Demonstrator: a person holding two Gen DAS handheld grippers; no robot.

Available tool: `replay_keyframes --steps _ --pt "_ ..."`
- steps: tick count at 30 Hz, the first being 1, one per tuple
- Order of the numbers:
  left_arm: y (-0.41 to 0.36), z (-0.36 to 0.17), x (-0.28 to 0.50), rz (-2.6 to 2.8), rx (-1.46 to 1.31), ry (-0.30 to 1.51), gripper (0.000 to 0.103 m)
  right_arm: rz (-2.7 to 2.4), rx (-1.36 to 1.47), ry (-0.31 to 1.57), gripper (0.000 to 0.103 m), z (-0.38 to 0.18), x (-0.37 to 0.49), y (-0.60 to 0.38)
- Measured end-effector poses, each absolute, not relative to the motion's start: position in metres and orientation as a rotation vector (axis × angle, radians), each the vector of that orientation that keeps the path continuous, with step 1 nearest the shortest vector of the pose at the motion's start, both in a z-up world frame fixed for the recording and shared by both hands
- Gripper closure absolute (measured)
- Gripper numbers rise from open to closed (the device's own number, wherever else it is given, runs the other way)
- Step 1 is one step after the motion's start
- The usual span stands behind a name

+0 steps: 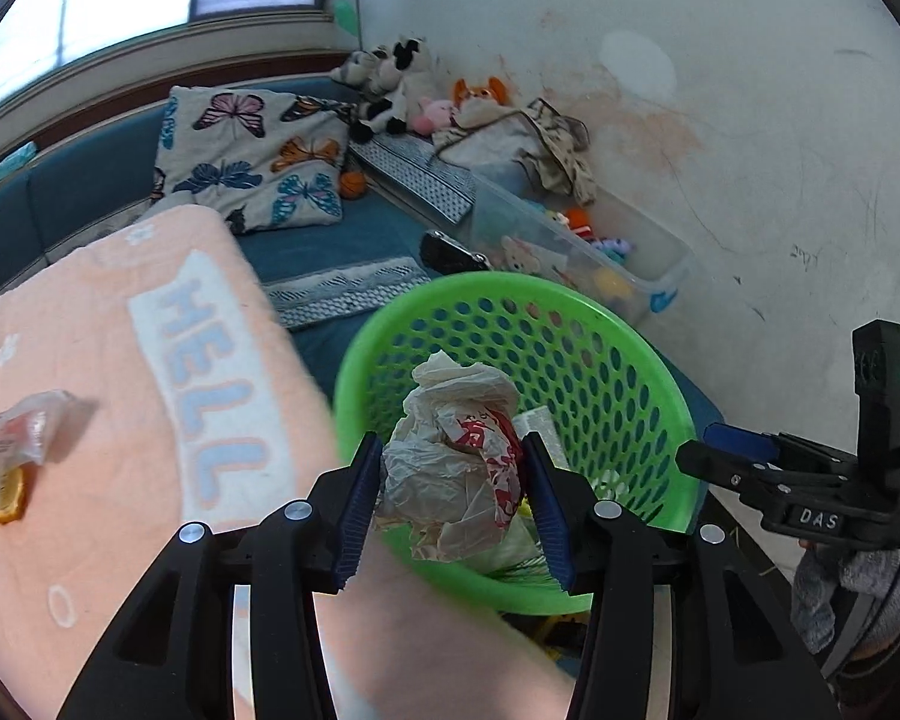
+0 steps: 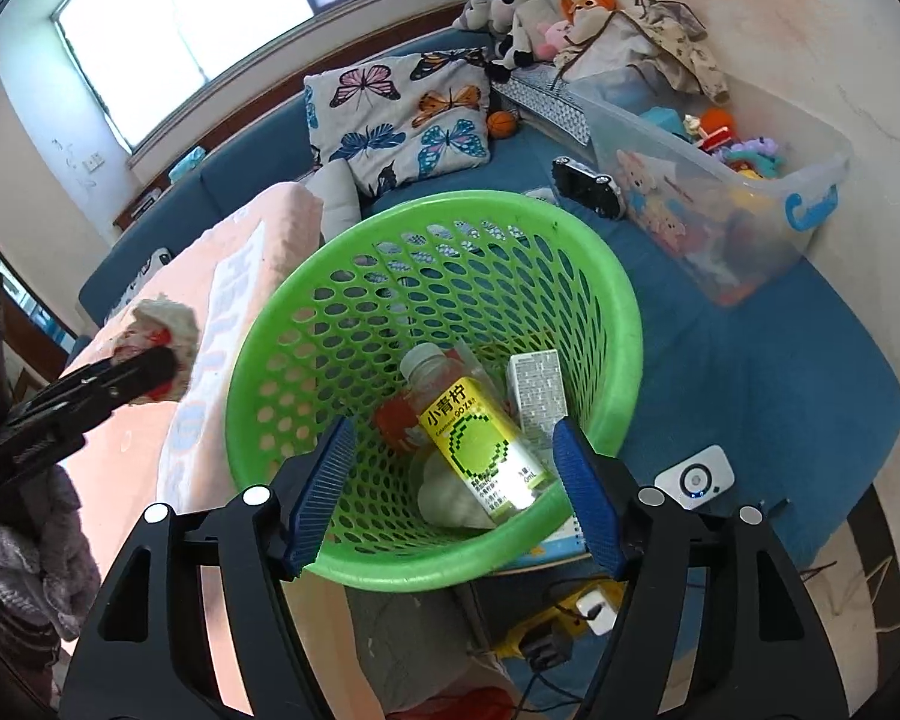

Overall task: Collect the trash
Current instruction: 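Drop the juice bottle into the basket with right while left drops the crumpled bag in, then return the left gripper to the bed and grasp the pink tissue packet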

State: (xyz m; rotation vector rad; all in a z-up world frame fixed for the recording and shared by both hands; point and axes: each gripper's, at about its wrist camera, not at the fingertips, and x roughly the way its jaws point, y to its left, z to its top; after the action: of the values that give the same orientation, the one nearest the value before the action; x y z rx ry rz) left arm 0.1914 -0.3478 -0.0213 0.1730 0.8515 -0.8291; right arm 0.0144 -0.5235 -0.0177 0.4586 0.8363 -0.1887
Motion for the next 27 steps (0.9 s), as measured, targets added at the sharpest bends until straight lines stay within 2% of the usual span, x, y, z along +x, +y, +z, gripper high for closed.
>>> replay_keyframes --steps 8,14,27 --pt "-0.366 -0.033 0.191 -0.834 0.174 0.891 0.052 -0.17 0.488 0.832 0.034 -0.023 0.011 -0.529" --pt "-0.365 -0.034 0.191 -0.841 0.158 0.891 0.044 -0.16 0.491 0.833 0.033 -0.025 0.009 -0.526" --pt "-0.295 -0.011 0.193 -0.719 0.166 0.815 0.042 -0.091 0.445 0.821 0.03 -0.008 0.021 -0.482"
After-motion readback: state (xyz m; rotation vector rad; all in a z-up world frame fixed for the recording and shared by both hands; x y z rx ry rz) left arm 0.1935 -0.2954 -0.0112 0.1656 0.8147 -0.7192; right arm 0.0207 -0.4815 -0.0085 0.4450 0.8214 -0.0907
